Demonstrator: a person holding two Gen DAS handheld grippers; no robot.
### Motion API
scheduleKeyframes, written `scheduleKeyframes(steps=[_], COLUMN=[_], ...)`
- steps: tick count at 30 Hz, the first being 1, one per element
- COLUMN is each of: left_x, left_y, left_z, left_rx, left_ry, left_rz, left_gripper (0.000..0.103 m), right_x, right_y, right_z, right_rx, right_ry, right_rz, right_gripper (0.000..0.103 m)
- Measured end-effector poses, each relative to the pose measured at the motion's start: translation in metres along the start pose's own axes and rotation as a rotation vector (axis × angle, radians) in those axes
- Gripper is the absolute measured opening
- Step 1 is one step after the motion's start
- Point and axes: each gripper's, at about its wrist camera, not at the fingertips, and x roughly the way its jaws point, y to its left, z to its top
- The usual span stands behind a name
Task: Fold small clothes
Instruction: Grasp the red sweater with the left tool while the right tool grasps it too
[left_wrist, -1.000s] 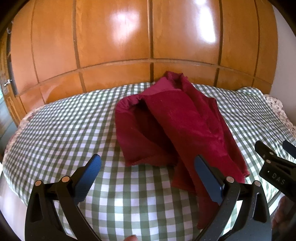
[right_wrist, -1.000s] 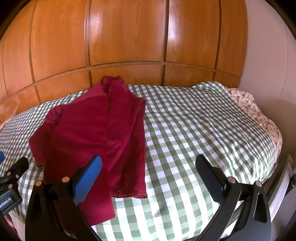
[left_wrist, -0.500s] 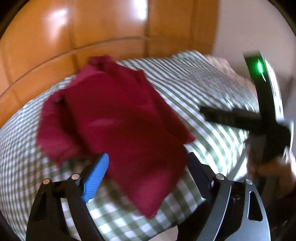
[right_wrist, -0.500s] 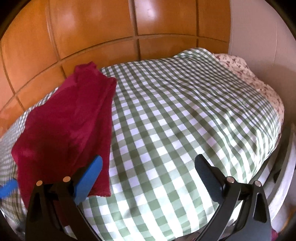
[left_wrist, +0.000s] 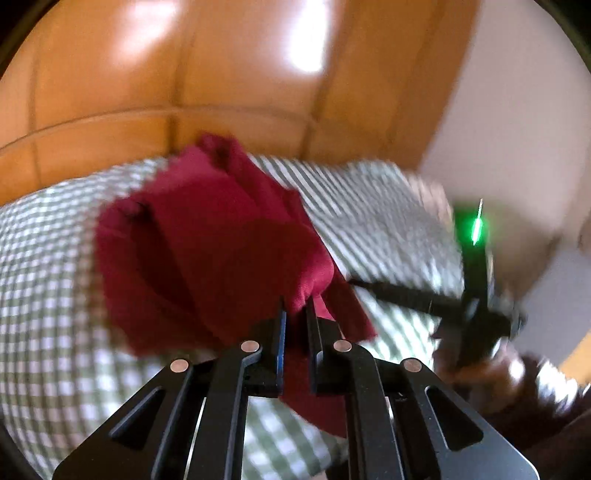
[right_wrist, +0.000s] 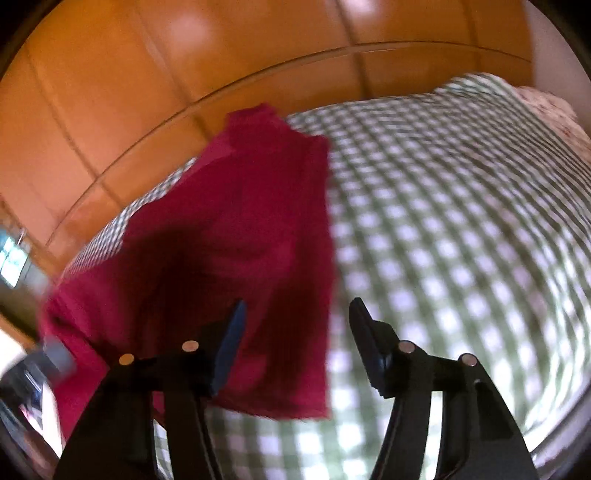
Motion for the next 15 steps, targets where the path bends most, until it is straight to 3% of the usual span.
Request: scheduleKeyframes(steps=[3, 7, 9, 11, 15], left_x=[-0.028, -0.057, -0.068, -0.078, -0.093], left_y=[0.057, 0.132, 0.171, 0.207, 0.271], left_z=[0.026, 0.047, 0.058, 0.066, 0.079], left_rx=[-0.148, -0.300, -0.386, -0.452, -0.545], left_ry=[-0.096, -0.193, -0.228, -0.252, -0.259], left_rz=[0.059, 0.196, 0.261, 0.340, 0.484], left_gripper=[0.008, 0.007, 0.007, 0.007, 0.007], right_x=[0.027, 0.070, 0.074, 0.074, 0.056], right_y=[0.018, 0.028, 0.037, 0.046, 0.054], right_z=[0.005, 0.008, 0.008, 0.010, 0.021], right_rx=[-0.047, -0.051, -0.095, -0.146, -0.211], right_ry=[0.062, 0.173, 0.154, 0.146, 0.077], right_rz=[0.033, 0.009, -0.014, -0.034, -0.062], right_gripper=[0.054, 0.047, 0.032, 0.010, 0.007])
